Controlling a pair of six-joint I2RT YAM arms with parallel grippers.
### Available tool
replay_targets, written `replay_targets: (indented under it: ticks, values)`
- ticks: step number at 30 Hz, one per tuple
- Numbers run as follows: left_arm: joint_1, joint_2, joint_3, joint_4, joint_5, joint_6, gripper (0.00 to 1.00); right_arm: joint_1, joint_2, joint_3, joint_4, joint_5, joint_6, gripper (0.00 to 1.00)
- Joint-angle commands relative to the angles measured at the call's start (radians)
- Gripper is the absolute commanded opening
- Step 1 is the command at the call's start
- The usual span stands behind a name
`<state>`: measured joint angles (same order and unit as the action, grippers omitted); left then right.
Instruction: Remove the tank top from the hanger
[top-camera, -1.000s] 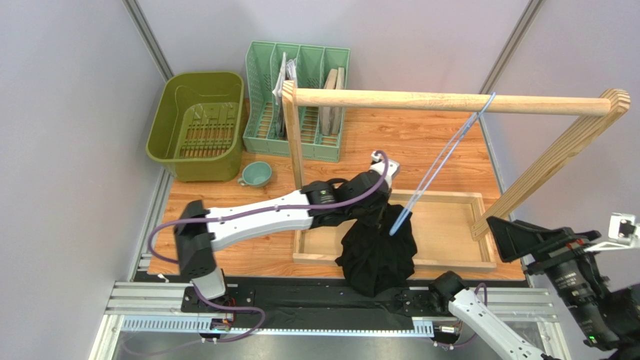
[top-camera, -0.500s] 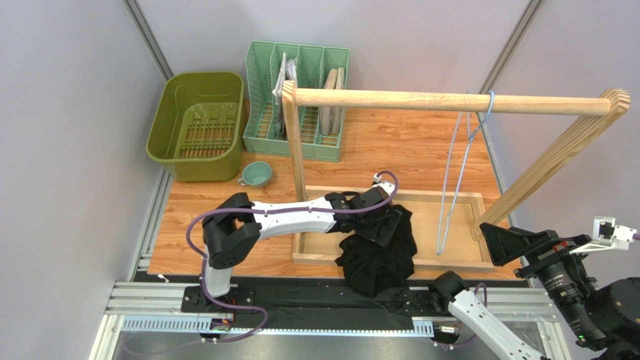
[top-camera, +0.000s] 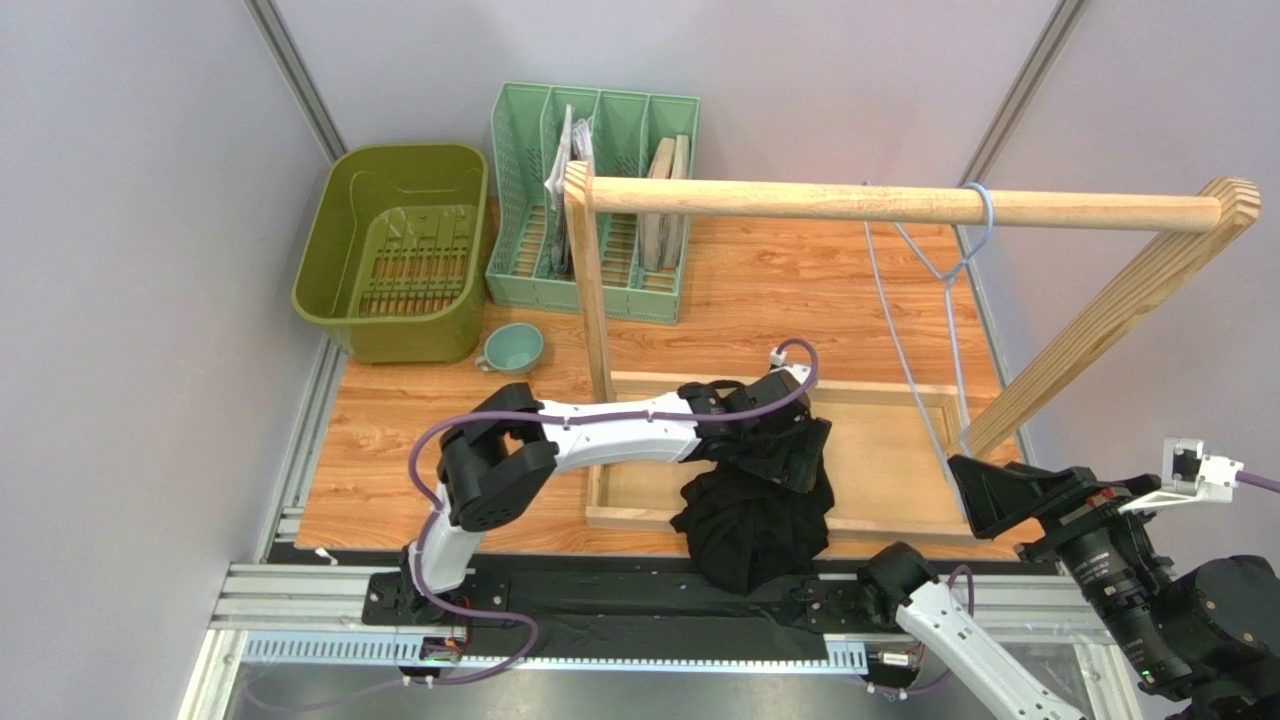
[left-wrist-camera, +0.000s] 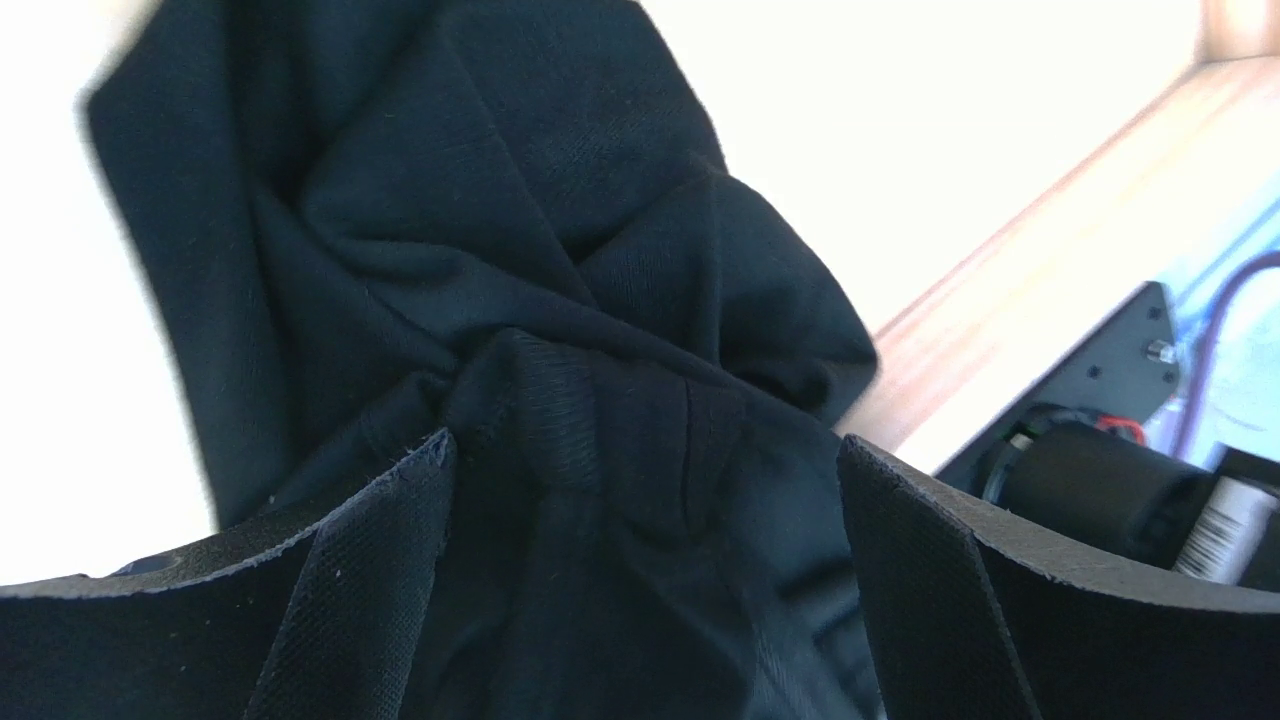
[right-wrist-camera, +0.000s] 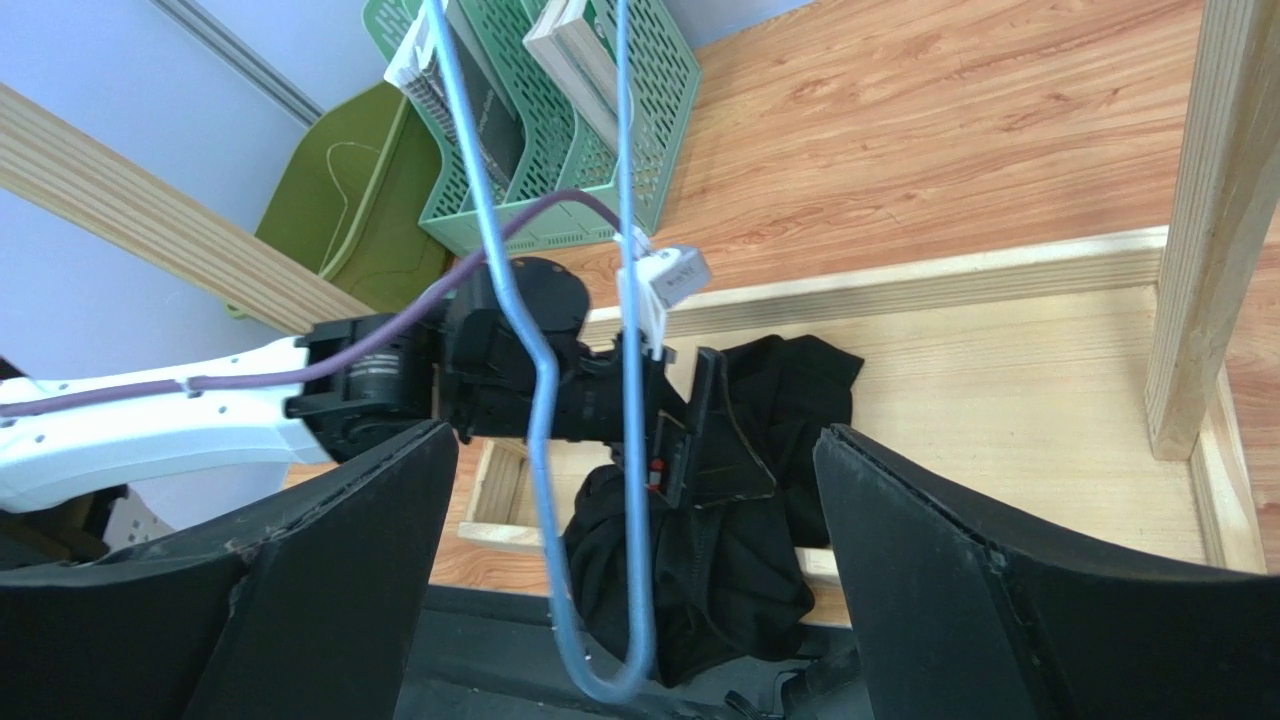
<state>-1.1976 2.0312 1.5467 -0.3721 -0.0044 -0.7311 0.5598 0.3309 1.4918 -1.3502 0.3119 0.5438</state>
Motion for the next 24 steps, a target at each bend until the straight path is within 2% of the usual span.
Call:
replay_targets:
  ticks: [1,7,10,11,13,14,16,17,20,24]
  values:
    - [-0.013,0.066,0.047,-0.001,-0.034,-0.048,0.99,0.006,-0.024,-0.014,-0.075,-0.022,-0.016,0.96]
    - [-0.031,0.104,0.018,-0.018,-0.124,-0.065,0.97,0.005,-0.049,-0.070,-0.066,-0.042,-0.001,0.95]
    - [-0.040,0.096,-0.002,-0.018,-0.155,-0.064,0.80,0.005,-0.056,-0.088,-0.060,-0.046,0.002,0.95]
    - [-0.042,0.089,-0.007,-0.018,-0.161,-0.060,0.64,0.005,-0.058,-0.091,-0.055,-0.050,0.002,0.95]
    - [-0.042,0.075,-0.016,-0.024,-0.181,-0.053,0.49,0.006,-0.062,-0.097,-0.052,-0.048,0.005,0.95]
    - [-0.040,0.067,-0.017,-0.030,-0.189,-0.041,0.35,0.005,-0.064,-0.097,-0.050,-0.046,0.007,0.95]
    - [-0.040,0.035,-0.013,-0.059,-0.219,-0.028,0.22,0.005,-0.064,-0.096,-0.050,-0.046,0.008,0.95]
    - [-0.042,0.020,-0.011,-0.065,-0.227,-0.018,0.10,0.005,-0.062,-0.097,-0.050,-0.051,0.007,0.95]
    - [-0.042,-0.048,-0.004,-0.100,-0.253,0.021,0.00,0.005,-0.061,-0.094,-0.050,-0.053,0.008,0.95]
    - [-0.042,-0.153,-0.040,-0.117,-0.223,0.074,0.00,0.005,-0.062,-0.096,-0.049,-0.051,0.007,0.95]
